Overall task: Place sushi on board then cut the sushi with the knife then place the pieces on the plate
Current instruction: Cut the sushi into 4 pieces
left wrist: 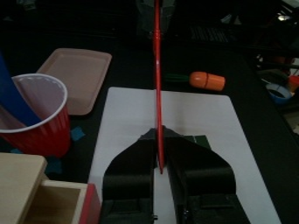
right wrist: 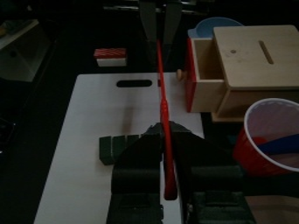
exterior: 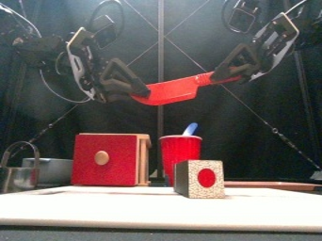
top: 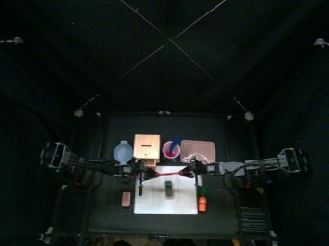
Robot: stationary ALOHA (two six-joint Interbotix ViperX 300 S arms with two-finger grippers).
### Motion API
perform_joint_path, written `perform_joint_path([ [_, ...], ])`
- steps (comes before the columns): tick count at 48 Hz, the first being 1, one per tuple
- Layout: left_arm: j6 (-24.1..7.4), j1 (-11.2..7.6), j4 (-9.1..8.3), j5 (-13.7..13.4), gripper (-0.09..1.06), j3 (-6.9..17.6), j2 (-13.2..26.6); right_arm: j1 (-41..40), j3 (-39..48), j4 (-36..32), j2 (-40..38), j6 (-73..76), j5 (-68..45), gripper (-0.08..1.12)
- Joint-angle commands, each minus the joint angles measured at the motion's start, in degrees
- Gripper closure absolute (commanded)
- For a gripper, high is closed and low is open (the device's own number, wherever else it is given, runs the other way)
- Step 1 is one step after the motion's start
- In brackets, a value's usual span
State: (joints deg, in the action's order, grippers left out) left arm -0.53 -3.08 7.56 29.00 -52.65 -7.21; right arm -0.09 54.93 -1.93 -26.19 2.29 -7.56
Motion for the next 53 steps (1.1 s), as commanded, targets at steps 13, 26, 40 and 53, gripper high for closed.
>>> perform_joint_path([
  [13, 0.00, 0.44, -0.88, -0.09, 0.58, 0.88, -1.05, -0.09, -1.14, 0.00, 0.53, 0.09, 0.18, 0.68],
  [26, 0.18, -1.23, -2.46, -0.18, 0.60, 1.05, 0.79, 0.35, -0.79, 0.88, 2.37, -0.09, 5.36, 0.68],
  [40, 0.18, -3.60, -2.37, 0.18, 0.60, 3.52, 6.50, 0.35, -0.35, 1.23, 2.46, 0.00, 6.42, 0.69],
  [53, 0.26, -4.92, -2.29, 0.18, 0.60, 4.83, 7.21, 0.53, 1.05, 3.08, 3.08, 0.00, 9.84, 0.72],
])
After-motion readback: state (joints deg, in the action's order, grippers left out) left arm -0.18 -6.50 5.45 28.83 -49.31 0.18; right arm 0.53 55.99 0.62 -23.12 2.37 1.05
